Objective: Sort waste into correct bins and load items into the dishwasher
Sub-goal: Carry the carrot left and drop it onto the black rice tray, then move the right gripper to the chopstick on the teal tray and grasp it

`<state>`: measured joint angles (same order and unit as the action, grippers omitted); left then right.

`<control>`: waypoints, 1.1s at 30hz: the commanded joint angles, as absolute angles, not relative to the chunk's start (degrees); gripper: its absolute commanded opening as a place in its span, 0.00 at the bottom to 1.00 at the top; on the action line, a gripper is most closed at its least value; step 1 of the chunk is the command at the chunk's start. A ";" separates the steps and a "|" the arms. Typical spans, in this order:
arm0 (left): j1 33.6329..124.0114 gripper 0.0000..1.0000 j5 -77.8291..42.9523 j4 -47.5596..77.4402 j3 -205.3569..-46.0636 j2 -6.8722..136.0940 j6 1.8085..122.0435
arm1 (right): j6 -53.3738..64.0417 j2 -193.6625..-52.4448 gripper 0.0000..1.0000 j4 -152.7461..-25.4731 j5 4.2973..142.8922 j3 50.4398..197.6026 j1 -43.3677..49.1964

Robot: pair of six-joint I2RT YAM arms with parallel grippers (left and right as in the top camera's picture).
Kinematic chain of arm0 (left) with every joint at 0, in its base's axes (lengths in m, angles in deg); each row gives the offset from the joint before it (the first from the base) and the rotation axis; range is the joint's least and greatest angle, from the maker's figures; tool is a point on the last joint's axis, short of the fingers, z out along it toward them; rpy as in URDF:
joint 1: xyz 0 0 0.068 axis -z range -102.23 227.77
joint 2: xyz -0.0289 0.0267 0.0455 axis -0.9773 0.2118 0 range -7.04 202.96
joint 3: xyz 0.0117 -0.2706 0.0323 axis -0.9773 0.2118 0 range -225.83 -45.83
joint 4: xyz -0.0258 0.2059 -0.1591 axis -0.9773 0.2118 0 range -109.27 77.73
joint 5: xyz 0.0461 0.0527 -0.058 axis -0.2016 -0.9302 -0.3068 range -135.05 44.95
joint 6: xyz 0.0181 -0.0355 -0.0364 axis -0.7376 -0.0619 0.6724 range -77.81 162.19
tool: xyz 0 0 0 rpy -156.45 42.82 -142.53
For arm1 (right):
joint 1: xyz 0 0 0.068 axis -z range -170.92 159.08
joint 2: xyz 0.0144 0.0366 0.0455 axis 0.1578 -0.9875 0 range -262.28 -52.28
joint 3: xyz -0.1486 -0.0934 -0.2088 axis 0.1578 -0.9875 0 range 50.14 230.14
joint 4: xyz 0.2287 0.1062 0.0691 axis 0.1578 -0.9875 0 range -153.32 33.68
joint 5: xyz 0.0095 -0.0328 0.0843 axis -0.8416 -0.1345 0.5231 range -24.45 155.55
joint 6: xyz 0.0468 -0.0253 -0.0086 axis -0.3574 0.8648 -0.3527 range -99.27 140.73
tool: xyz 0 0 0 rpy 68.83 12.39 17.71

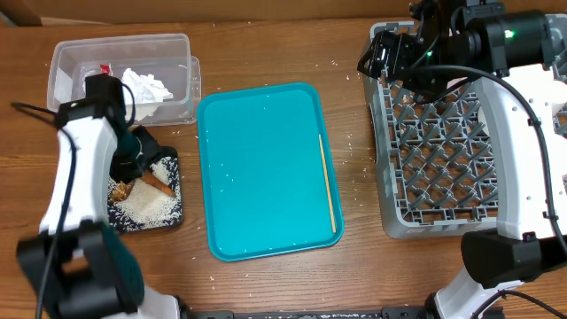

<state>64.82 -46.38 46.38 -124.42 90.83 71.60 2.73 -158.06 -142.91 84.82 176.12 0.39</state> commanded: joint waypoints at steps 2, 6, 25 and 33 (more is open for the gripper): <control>64.21 0.45 -48.82 46.60 -126.23 77.43 72.93 | 2.69 -158.17 1.00 -142.78 85.15 175.96 0.19; 63.49 0.58 -48.32 45.40 -126.23 70.15 73.70 | 2.69 -158.17 1.00 -142.78 85.15 175.96 0.19; 61.94 1.00 -48.61 45.00 -126.13 72.38 73.50 | 2.69 -158.14 1.00 -142.78 85.15 175.99 0.19; 62.05 1.00 -48.58 45.00 -126.13 74.24 73.50 | 2.69 -158.17 1.00 -142.01 85.15 175.96 0.19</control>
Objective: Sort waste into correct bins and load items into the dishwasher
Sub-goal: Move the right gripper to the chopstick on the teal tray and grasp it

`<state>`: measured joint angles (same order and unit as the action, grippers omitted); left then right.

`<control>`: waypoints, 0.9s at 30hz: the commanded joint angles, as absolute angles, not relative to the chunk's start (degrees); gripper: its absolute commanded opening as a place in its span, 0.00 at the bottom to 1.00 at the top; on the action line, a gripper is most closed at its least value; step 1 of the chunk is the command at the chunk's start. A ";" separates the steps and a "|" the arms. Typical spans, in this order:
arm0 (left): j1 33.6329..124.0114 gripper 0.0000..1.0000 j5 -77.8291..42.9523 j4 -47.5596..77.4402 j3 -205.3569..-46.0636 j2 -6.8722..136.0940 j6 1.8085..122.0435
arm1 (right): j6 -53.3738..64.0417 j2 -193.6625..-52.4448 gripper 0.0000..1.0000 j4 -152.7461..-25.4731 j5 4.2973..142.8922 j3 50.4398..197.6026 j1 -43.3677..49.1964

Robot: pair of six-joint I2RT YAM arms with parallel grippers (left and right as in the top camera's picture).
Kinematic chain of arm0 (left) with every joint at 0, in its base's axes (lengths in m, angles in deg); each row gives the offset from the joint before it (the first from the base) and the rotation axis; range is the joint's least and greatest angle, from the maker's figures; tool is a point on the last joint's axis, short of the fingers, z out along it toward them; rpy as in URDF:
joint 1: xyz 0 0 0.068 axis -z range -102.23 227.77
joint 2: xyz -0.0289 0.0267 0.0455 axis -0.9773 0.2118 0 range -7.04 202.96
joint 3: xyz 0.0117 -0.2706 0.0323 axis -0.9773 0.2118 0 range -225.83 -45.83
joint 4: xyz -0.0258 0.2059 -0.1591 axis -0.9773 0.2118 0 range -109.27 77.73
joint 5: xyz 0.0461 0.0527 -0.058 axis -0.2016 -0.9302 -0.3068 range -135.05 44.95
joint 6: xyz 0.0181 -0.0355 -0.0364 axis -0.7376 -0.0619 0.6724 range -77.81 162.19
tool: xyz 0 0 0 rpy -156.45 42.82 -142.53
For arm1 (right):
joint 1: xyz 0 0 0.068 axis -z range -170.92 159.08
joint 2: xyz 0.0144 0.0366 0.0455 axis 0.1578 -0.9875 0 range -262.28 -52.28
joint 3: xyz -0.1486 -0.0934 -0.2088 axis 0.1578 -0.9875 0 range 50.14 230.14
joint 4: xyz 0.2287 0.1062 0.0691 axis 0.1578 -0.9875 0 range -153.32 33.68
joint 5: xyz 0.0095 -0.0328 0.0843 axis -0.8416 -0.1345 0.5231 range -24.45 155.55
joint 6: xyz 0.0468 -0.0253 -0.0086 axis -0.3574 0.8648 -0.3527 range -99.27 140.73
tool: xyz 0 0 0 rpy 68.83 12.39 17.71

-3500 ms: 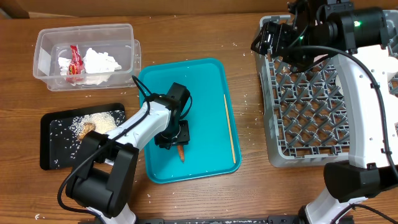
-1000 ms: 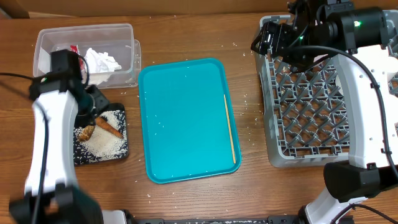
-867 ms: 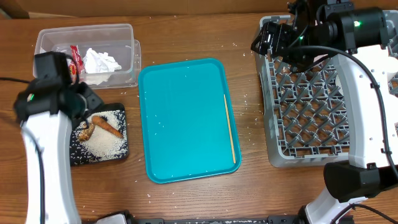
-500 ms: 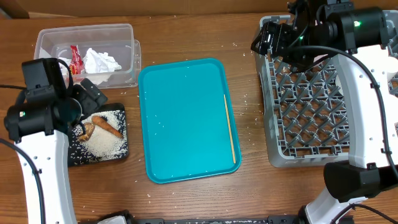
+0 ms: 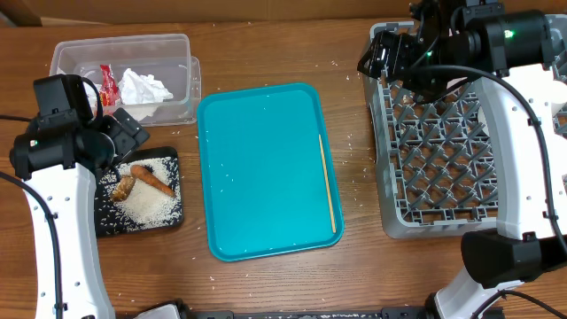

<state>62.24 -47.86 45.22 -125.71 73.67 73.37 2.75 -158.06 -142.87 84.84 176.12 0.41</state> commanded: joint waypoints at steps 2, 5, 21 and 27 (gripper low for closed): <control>62.05 1.00 -48.58 45.00 -126.13 74.48 73.50 | 2.67 -158.17 1.00 -141.53 85.19 175.99 0.19; 62.05 1.00 -48.61 45.00 -126.13 74.85 73.50 | 2.45 -158.14 1.00 -141.29 88.84 175.99 0.13; 62.05 1.00 -48.61 45.00 -126.13 74.94 73.50 | -1.99 -158.82 1.00 -131.28 62.39 150.39 -19.02; 62.05 1.00 -48.61 45.00 -126.13 74.94 73.50 | -1.86 -158.82 1.00 -122.89 61.54 139.92 -23.78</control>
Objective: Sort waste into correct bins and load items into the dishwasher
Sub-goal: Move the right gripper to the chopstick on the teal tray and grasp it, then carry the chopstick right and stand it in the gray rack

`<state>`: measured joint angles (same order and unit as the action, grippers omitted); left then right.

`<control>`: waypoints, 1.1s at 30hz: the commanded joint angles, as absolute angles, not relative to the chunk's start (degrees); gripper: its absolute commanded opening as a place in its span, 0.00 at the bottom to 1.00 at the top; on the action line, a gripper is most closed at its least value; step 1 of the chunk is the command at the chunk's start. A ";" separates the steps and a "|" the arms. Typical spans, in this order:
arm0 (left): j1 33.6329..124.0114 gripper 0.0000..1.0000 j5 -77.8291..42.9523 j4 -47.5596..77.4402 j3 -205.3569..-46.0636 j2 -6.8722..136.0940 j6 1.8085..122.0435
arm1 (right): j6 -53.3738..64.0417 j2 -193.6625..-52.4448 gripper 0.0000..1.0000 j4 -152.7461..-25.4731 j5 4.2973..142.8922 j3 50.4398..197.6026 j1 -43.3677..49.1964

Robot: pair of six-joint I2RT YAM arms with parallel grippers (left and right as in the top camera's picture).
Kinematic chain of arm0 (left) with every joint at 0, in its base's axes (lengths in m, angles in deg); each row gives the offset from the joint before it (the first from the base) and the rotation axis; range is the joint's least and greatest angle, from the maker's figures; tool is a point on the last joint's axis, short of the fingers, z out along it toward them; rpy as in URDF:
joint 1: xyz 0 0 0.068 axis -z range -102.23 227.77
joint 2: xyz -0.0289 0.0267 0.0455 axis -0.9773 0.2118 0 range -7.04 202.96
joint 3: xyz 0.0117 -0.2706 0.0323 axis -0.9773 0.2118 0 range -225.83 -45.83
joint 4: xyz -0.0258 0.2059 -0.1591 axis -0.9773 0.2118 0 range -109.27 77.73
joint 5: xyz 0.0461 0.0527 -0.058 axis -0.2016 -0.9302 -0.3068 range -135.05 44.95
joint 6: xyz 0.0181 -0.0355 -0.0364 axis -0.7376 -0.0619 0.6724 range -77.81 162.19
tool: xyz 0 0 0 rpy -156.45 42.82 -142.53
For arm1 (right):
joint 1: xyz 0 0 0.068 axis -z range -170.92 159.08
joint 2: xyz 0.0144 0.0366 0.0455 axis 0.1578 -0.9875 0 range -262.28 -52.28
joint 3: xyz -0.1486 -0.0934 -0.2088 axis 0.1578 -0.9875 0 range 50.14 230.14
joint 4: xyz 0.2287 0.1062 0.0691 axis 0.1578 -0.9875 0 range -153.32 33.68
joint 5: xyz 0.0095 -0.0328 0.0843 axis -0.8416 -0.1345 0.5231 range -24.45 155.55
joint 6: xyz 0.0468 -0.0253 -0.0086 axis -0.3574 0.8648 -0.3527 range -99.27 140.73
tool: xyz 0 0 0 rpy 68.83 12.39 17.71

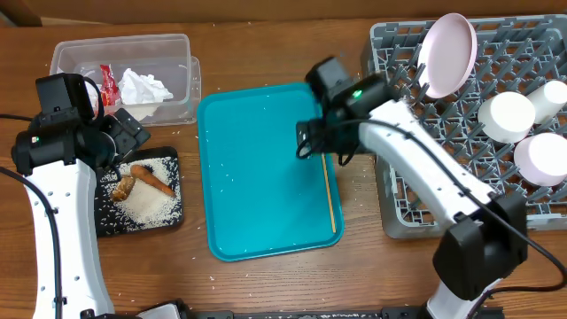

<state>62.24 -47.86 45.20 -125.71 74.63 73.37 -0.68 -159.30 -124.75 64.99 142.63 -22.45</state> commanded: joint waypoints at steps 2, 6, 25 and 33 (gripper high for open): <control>62.05 1.00 -48.61 45.00 -126.13 74.94 73.50 | -1.84 -158.87 1.00 -120.86 61.54 137.65 -24.61; 62.05 1.00 -48.61 45.00 -126.13 74.94 73.50 | -1.33 -159.37 1.00 -115.79 61.76 132.73 -25.79; 62.05 1.00 -48.61 45.00 -126.13 74.94 73.50 | 0.11 -169.82 1.00 -112.92 63.94 131.46 -28.85; 62.05 1.00 -48.61 45.00 -126.13 74.94 73.50 | -0.11 -171.67 0.95 -112.29 64.34 131.46 -28.85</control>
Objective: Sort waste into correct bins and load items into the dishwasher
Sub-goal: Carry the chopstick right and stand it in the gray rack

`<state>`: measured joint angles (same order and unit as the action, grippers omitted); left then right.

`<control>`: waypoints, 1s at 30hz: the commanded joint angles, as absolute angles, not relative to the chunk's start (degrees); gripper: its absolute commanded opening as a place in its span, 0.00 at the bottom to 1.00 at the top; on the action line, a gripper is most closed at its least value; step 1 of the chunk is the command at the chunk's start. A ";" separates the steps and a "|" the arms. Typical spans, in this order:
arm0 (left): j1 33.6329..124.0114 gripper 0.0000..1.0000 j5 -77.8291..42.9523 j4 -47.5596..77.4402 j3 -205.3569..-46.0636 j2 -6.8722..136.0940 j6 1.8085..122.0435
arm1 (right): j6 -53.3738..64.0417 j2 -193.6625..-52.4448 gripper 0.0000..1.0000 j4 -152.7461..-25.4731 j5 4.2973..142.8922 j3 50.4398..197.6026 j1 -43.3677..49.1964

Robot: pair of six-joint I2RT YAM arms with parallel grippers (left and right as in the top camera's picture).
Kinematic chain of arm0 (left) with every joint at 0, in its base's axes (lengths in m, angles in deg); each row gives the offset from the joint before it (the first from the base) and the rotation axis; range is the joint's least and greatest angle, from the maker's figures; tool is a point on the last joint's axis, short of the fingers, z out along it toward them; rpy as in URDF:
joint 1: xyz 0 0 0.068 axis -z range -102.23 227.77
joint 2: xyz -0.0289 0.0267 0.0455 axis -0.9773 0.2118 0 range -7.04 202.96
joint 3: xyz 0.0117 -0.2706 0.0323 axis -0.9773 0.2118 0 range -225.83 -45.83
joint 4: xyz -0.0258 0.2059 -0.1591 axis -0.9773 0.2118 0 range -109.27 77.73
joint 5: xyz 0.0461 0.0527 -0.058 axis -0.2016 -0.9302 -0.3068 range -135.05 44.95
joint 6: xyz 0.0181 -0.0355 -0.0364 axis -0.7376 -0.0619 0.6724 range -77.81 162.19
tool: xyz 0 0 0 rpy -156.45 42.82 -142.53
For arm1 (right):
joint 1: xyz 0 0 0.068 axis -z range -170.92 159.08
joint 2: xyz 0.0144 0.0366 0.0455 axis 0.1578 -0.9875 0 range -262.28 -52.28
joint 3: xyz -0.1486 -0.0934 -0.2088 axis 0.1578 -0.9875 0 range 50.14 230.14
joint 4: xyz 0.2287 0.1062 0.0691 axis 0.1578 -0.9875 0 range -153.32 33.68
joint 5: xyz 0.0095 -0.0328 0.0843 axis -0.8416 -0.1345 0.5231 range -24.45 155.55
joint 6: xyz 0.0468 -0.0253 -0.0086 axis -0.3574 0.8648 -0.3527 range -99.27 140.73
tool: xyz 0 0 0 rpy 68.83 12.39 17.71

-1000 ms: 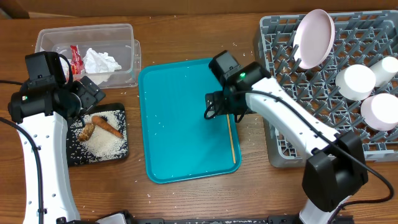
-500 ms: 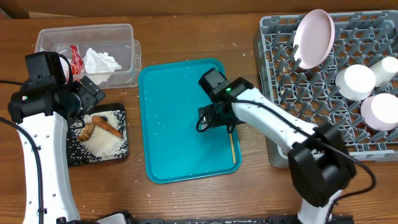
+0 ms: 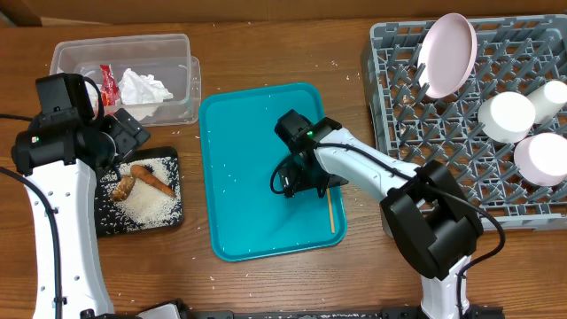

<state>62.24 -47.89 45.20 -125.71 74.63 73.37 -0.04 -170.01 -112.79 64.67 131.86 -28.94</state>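
A thin wooden chopstick (image 3: 331, 213) lies along the right side of the teal tray (image 3: 239, 221); its upper part is hidden under my right arm. My right gripper (image 3: 294, 182) is low over the tray's middle, just left of the chopstick, its jaws too dark to read. My left gripper (image 3: 127, 135) hovers at the top edge of the black tray (image 3: 173, 217), which holds white rice (image 3: 146, 204) and brown food scraps (image 3: 151, 180). Its jaws cannot be made out either.
A clear bin (image 3: 182, 53) at the back left holds crumpled white paper (image 3: 142, 89) and a red wrapper (image 3: 106, 81). The grey dish rack (image 3: 399, 177) on the right carries a pink plate (image 3: 446, 53) and cups (image 3: 505, 115). Crumbs dot the wooden table.
My right arm has moved from the tray's upper right, by the chopstick's top end, down toward the tray's middle beside the chopstick. The left arm has not moved.
My left gripper was down in the black tray on the food while the right arm was over the rack's back left corner. Then the left gripper was drawn back, leaving scraps on the rice. The right arm then stood over the teal tray, and now sits lower beside the chopstick.
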 commanded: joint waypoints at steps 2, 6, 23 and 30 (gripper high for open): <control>62.05 1.00 -48.61 45.00 -126.13 74.94 73.50 | -0.15 -171.94 0.81 -111.87 64.34 131.46 -28.85; 62.05 1.00 -48.61 45.00 -126.13 74.94 73.50 | -0.46 -171.94 0.58 -111.41 64.32 131.46 -28.85; 62.05 1.00 -48.61 45.00 -126.13 74.94 73.50 | 0.63 -170.45 0.04 -121.77 60.21 145.36 -25.60; 62.05 1.00 -48.61 45.00 -126.13 74.94 73.50 | 6.34 -165.99 0.04 -128.92 54.35 162.98 -15.85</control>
